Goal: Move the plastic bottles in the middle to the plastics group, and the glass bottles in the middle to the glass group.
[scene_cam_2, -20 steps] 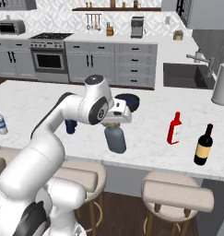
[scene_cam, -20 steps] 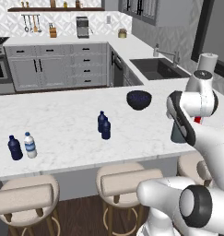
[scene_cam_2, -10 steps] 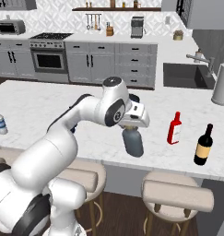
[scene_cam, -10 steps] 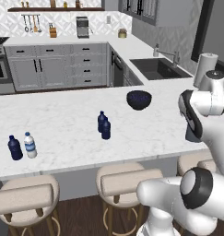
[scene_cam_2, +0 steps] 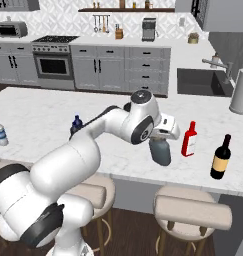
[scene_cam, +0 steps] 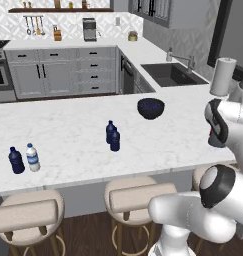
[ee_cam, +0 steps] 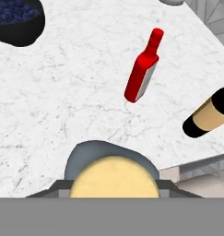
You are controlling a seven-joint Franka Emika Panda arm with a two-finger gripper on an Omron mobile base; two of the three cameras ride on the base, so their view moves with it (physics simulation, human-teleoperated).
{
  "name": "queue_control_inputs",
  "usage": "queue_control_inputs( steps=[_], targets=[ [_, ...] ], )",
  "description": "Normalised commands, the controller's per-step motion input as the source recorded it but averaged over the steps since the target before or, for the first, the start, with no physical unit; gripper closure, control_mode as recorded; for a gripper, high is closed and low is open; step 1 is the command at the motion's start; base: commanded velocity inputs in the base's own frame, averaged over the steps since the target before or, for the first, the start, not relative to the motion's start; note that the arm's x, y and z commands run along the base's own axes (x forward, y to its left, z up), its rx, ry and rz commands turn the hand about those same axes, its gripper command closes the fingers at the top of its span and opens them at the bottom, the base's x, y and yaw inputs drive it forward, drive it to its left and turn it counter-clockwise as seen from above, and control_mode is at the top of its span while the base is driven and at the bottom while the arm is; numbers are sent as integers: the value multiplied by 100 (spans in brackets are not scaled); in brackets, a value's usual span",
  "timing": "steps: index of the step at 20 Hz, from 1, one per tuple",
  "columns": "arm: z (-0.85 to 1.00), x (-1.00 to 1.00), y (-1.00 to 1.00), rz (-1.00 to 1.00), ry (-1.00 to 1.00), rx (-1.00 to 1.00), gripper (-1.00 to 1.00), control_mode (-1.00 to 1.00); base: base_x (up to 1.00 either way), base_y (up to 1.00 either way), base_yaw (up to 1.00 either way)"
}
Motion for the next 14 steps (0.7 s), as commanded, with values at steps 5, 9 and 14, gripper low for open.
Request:
queue_control_inputs(
  steps=[5, 9, 14],
  targets=[
    [-22, 28, -40, 0, 0, 0, 100, -100, 0, 0, 0],
    [-12, 28, -26, 0, 13, 0, 100, -100, 0, 0, 0],
    [-25, 25, -39, 5, 8, 1, 100, -100, 0, 0, 0]
  ],
)
